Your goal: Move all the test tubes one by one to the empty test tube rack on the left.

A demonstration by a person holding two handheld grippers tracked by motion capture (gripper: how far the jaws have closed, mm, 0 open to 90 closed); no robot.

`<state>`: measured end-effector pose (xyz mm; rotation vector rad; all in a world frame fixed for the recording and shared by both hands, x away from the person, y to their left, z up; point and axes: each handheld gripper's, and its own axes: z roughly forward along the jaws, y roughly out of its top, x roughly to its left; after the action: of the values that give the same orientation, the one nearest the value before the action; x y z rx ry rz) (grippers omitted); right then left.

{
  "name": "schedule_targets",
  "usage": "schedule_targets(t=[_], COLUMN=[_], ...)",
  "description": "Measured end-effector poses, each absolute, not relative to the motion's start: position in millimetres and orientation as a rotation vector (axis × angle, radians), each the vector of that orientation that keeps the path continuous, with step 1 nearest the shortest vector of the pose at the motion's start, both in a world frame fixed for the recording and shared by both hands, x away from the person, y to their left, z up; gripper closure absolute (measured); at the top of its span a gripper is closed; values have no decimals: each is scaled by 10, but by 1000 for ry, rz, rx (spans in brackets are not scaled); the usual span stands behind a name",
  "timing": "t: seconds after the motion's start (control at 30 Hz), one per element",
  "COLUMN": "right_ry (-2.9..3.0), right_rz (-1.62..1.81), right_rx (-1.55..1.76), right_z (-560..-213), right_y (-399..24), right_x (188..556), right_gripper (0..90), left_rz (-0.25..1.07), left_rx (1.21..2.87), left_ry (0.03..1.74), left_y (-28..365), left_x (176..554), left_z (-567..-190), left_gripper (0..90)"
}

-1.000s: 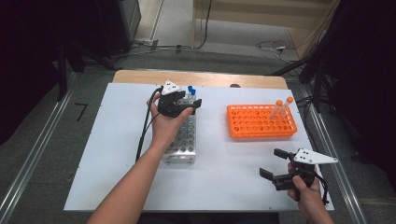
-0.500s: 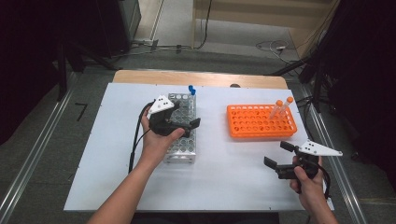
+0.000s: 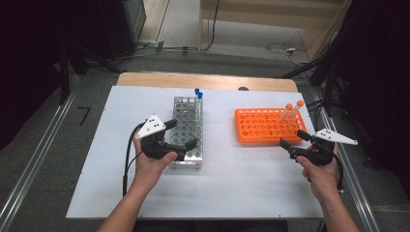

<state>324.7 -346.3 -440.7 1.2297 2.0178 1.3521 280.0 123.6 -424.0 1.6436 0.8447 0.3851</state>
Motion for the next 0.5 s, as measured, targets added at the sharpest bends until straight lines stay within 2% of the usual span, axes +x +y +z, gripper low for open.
schedule_targets(t=[0.27,0.5], right_ry=[1952,1921], right_rz=[1224,1179], right_rx=[1334,1369], right_z=[-4569,-4651], right_y=[-3553,-3553], right_x=[3637,3820], right_gripper=[332,488], left_rz=[380,369], left_rx=[1628,1629], left_ry=[871,868], left_y=[1342,1333], left_x=[2742,2729], left_z=[-4284,-4296], left_gripper=[0,0])
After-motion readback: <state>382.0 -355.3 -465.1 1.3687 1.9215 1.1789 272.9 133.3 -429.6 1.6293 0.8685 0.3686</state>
